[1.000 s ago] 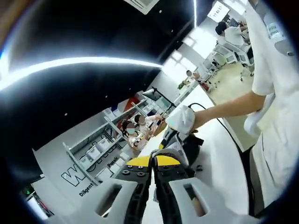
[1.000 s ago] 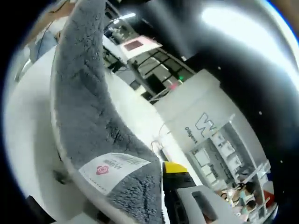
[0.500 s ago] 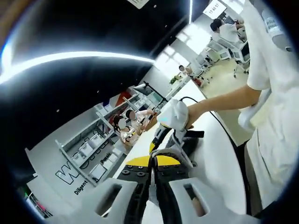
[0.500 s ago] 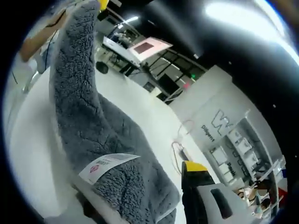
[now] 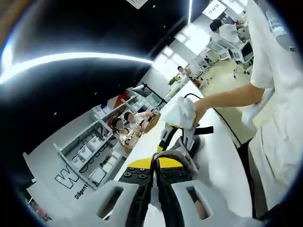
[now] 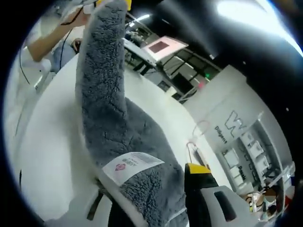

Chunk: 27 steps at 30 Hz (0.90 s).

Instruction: Open the folded towel by lifting each exposed corner and separating the folded layers until the towel lies flat within the target outline without major curled edges

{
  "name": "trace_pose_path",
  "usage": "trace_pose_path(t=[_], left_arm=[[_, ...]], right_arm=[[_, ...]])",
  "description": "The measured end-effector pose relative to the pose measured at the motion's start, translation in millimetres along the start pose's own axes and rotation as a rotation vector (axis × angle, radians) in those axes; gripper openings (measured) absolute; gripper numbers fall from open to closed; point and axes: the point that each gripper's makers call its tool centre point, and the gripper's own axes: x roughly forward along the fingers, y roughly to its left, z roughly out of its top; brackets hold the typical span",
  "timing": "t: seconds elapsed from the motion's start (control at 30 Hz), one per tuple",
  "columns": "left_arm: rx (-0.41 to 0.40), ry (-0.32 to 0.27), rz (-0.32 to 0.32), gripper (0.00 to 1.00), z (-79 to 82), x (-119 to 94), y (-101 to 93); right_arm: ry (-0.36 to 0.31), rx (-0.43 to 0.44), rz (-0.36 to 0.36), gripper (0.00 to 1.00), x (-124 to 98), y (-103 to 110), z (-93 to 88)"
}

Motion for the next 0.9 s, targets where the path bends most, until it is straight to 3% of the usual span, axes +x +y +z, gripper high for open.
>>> trace_pose_path(t=[0.1,0.33,0.47,0.9], left_arm=[[-0.010,0.015,0.050,0.02,-5.8,-8.2,18.5],[-0.024,0.003,0.138,0.02,-6.4,-26.0,54.3],[-0.032,-0.026,0.155,0.02,-1.4,-29.5,65.2],[-0.021,-0.040,0.182,0.02,-2.9,-30.3,80.0]], right_arm=[[0.008,0.000,-0.010,0.41,-3.4,-1.2,-2.5],[0.117,0.034,-0.059,0.40,-18.4,-10.1,-37.3],[0.137,0.050,-0.080,0.39,-29.8,-13.9,-48.3],[0.175,0.101,-0.145,0.31,-55.1,-28.5,-70.1]])
